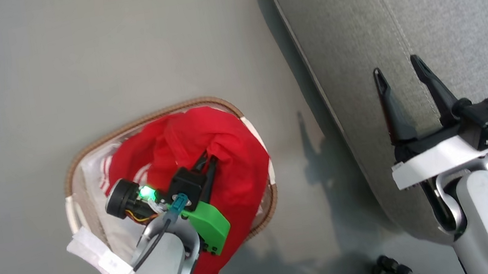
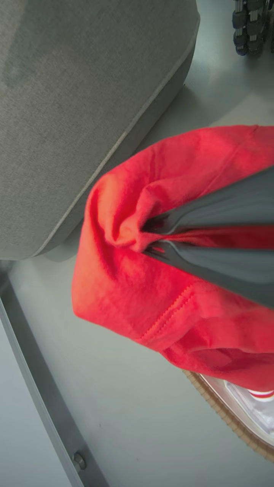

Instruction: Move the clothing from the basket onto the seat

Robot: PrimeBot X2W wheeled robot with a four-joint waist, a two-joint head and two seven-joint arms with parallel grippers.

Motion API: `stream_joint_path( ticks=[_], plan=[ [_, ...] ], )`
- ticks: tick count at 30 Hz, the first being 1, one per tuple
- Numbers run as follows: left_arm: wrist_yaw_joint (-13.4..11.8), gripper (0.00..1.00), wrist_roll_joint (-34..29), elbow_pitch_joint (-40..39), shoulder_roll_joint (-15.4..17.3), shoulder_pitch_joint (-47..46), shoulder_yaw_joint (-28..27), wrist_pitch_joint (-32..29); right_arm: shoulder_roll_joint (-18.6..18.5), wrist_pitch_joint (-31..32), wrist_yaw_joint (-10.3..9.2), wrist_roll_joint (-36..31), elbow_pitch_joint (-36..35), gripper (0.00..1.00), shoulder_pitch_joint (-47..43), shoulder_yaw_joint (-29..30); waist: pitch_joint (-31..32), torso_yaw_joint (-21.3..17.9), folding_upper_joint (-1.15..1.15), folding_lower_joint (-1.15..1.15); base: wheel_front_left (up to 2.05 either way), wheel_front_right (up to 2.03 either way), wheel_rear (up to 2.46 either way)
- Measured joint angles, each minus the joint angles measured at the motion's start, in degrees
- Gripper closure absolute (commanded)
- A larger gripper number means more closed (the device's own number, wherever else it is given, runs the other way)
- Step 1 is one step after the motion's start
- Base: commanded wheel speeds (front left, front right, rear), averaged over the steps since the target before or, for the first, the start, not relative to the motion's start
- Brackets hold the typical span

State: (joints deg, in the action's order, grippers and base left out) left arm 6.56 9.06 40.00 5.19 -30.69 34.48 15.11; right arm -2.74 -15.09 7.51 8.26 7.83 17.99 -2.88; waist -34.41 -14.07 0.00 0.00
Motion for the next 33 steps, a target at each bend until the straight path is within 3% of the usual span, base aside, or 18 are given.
stream_joint_path(
  ticks=[9, 20, 33],
  plan=[
    [0.24, 1.0, 0.0, -10.12, 1.19, 4.61, -2.46, 0.0, 0.0, 0.0, 0.0, -2.82, 1.15, 0.0, -4.6, 2.36, 9.59, 3.94, 0.0, 0.0, 0.0, 0.0, 0.0],
    [0.54, 1.0, -1.23, -16.63, 3.26, 5.23, -2.86, -0.01, -0.01, 0.0, 0.0, -3.75, 2.03, 0.0, -8.91, 2.91, 20.04, 7.84, 0.0, 0.0, 0.0, 0.0, 0.0],
    [0.83, 1.0, -1.13, -20.25, 7.76, -8.82, -0.99, 0.0, -0.01, 0.0, 0.0, -3.98, 2.27, 0.0, -11.1, 1.07, 29.24, 10.21, 0.0, 0.0, 0.0, 0.0, 0.0]
  ],
)
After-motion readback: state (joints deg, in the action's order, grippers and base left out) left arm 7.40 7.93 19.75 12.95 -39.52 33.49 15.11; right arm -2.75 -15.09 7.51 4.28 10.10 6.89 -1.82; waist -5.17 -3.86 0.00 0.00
